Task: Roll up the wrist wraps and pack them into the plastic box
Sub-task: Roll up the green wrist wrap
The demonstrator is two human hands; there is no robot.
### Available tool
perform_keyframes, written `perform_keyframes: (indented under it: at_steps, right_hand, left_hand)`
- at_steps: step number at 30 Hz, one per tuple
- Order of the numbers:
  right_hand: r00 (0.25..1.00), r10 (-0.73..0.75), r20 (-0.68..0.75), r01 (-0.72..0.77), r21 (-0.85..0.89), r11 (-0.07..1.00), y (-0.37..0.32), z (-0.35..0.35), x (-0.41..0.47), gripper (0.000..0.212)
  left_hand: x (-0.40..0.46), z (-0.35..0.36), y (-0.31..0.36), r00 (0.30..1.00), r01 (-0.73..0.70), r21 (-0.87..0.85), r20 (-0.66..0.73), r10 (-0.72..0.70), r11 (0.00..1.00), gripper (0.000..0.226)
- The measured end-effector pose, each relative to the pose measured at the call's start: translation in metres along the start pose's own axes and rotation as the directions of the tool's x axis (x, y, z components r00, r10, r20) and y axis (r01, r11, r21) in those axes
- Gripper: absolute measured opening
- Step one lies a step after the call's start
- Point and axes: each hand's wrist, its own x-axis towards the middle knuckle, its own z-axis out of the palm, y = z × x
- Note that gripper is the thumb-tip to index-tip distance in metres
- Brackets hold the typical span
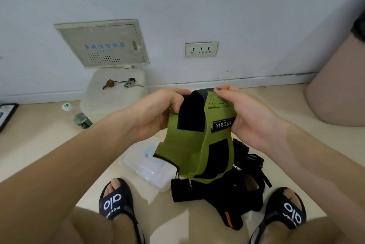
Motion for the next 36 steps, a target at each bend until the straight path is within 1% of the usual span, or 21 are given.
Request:
perform_keyframes:
  at_steps: [3, 6, 8, 10, 12, 14, 16, 18, 19, 20, 22, 24, 29, 33, 36]
  right_hand:
    - [1.0, -0.016, 0.003, 0.016, -0.037, 0.999, -0.003, -0.001, -0.002, 0.012]
    - [0.999, -0.036, -0.008, 0.035, -0.065, 0.997, -0.005, -0.002, -0.003, 0.01]
    - [1.0, -0.03, -0.001, 0.03, -0.045, 0.999, -0.005, -0.001, -0.003, 0.013]
    - [0.999, 0.007, 0.036, -0.006, -0.013, 1.0, -0.004, -0.001, -0.004, 0.016]
    - [0.996, 0.061, 0.062, -0.062, 0.018, 0.998, -0.002, 0.0, -0.004, 0.024]
    - [0.992, 0.102, 0.07, -0.105, 0.041, 0.994, 0.0, 0.002, -0.003, 0.022]
    - [0.986, 0.144, 0.082, -0.147, 0.028, 0.989, 0.001, 0.004, -0.004, 0.021]
    - [0.984, 0.158, 0.086, -0.159, 0.003, 0.987, 0.002, 0.005, -0.004, 0.025]
    - [0.985, 0.151, 0.086, -0.152, -0.006, 0.988, 0.002, 0.006, -0.004, 0.027]
    - [0.986, 0.144, 0.09, -0.143, -0.018, 0.99, 0.002, 0.006, -0.004, 0.028]
    - [0.984, 0.139, 0.108, -0.136, -0.036, 0.99, 0.0, 0.006, -0.006, 0.027]
    - [0.984, 0.137, 0.118, -0.132, -0.053, 0.99, 0.0, 0.004, -0.006, 0.027]
    - [0.986, 0.125, 0.11, -0.114, -0.105, 0.988, 0.0, -0.001, -0.005, 0.027]
    - [0.992, 0.102, 0.079, -0.096, -0.083, 0.992, 0.0, -0.002, -0.005, 0.022]
    - [0.994, 0.099, 0.055, -0.094, -0.079, 0.992, 0.003, -0.001, -0.005, 0.018]
  left_hand:
    - [-0.001, 0.0, 0.002, 0.998, -0.015, 0.014, -0.06, 0.016, 1.0, 0.081]
    - [-0.002, 0.0, 0.007, 0.987, -0.084, 0.073, -0.129, 0.093, 0.994, 0.08]
    - [-0.002, 0.0, 0.009, 0.977, -0.132, 0.097, -0.155, 0.146, 0.986, 0.077]
    - [0.0, -0.002, 0.01, 0.962, -0.153, 0.161, -0.202, 0.184, 0.975, 0.076]
    - [0.003, -0.003, 0.009, 0.947, -0.145, 0.235, -0.249, 0.203, 0.961, 0.082]
    - [0.005, 0.0, 0.007, 0.948, -0.13, 0.253, -0.252, 0.195, 0.959, 0.082]
    - [0.006, 0.002, 0.006, 0.959, -0.124, 0.234, -0.223, 0.177, 0.964, 0.072]
    - [0.006, 0.005, 0.007, 0.968, -0.143, 0.199, -0.178, 0.179, 0.969, 0.046]
    - [0.007, 0.005, 0.007, 0.965, -0.154, 0.191, -0.181, 0.189, 0.969, 0.033]
    - [0.008, 0.004, 0.006, 0.957, -0.167, 0.196, -0.202, 0.206, 0.966, 0.025]
    - [0.012, 0.002, 0.003, 0.929, -0.207, 0.216, -0.262, 0.261, 0.954, 0.02]
    - [0.015, 0.002, -0.002, 0.913, -0.237, 0.227, -0.279, 0.296, 0.945, 0.023]
    - [0.014, 0.009, -0.005, 0.923, -0.249, 0.252, -0.23, 0.308, 0.935, 0.047]
    - [0.014, 0.007, -0.001, 0.919, -0.246, 0.247, -0.248, 0.306, 0.937, 0.049]
    - [0.014, 0.008, -0.002, 0.892, -0.281, 0.328, -0.257, 0.372, 0.902, 0.05]
